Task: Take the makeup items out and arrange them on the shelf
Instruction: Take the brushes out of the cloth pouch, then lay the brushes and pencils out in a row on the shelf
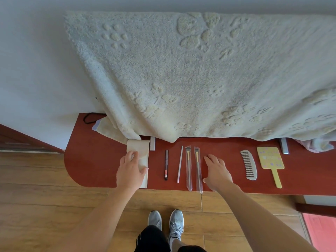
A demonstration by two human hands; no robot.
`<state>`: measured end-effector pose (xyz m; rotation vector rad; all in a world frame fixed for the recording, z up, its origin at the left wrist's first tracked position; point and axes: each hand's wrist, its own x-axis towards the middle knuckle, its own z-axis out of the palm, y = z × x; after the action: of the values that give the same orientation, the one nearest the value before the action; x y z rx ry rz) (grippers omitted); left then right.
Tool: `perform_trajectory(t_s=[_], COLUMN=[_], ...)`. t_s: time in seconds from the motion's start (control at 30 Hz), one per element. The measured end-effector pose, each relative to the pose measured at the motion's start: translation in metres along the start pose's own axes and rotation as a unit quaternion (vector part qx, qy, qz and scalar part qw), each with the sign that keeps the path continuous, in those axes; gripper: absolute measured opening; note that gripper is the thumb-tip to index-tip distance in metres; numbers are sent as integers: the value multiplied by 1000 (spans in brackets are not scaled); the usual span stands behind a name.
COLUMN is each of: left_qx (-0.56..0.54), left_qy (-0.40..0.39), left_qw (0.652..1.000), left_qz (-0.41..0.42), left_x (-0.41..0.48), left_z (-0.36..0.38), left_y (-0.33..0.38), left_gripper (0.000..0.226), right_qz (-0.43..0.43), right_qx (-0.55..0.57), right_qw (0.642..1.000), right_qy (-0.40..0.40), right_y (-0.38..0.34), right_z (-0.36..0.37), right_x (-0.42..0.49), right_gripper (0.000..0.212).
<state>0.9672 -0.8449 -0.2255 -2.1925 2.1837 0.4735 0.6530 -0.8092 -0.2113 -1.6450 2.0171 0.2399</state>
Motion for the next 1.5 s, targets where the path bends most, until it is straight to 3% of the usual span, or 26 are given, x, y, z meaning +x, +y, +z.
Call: perform_trajectory(t_s=[0.2,0.27,0.37,0.47,0.6,0.87,1.13,1.5], left_qx=[5,-21,-94,-158,-164,-160,-207,-369], left_qy=[10,32,6,-55,-98,-100,-88,-132], left_qw=[1000,998,992,984,981,980,972,920], left_qz=[23,51,87,53,-8,-63,-59,6], left_x=[-2,-5,-4,4,12,23,19,-9], left_z=[-9,-12,-14,-15,-8,7,-1,-69], left_y=[1,8,29,55,79,90,93,94], left_gripper=[69,63,53,48,51,30,30,18], right_qz=[3,9,12,12,12,13,9,-24], right_qx=[-7,-7,-4,-1,3,3,-4,-1], right_qw=[1000,1000,1000,1000,1000,1000,1000,1000], right_qy=[-6,-7,-3,-1,0,4,9,-20], right_y=[-1,-2,-4,-4,-3,-2,2,-3], right_z=[-1,-1,-1,0,-1,1,0,-22], right_x=[-2,-3,-2,-2,-2,-1,0,-5], right_gripper=[89,90,90,91,90,89,91,83])
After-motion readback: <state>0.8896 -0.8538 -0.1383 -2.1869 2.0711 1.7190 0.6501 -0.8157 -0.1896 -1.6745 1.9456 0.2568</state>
